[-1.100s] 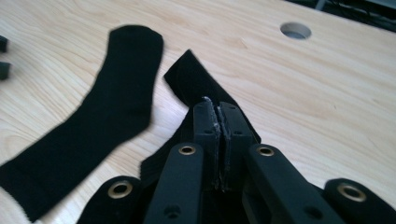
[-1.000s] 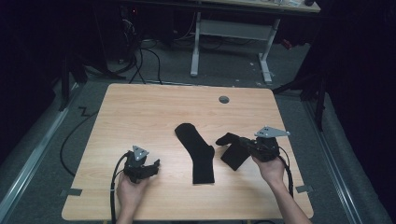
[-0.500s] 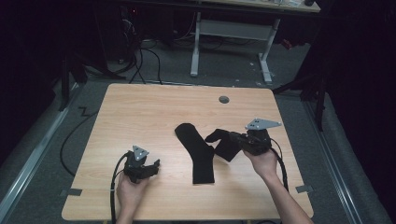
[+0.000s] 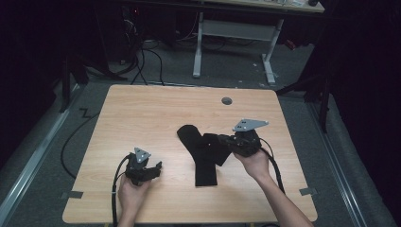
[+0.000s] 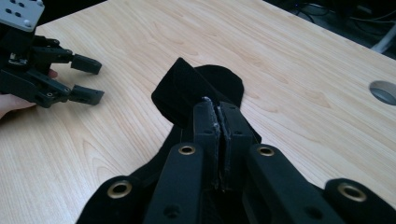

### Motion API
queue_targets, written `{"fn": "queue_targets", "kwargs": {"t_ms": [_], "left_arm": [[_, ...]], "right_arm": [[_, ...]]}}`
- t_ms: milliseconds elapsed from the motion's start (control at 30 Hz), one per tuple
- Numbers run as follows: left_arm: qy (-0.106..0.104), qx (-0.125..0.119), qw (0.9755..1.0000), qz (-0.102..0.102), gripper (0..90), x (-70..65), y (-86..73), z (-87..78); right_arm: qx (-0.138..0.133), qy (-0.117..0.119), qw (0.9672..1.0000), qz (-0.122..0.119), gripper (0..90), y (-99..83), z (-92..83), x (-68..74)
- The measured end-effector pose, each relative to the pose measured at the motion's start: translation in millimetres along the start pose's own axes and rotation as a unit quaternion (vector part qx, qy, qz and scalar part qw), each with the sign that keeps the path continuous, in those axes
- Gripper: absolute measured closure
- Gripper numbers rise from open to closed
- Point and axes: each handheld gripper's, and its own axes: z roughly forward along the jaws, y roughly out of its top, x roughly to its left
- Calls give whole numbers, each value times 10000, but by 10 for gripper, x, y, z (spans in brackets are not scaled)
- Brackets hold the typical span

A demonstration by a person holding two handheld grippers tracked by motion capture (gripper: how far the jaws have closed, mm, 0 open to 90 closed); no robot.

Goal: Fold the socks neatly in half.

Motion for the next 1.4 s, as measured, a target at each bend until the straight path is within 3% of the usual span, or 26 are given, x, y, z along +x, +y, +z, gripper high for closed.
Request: {"fn": "queue_targets", "kwargs": {"t_ms": [533,1033,1400], "left_arm": [[-14,-5,10000,-12,306,3,0,-1],[-18,-7,10000,-17,305,4,-1,-1],[-17,-6,10000,-16,305,3,-1,-1]], "right_arm": [[271,125,9993,-206,867,176,495,96],[705,247,9972,52,847,-16,899,41],[1075,123,9941,75,803,-189,1152,62]]}}
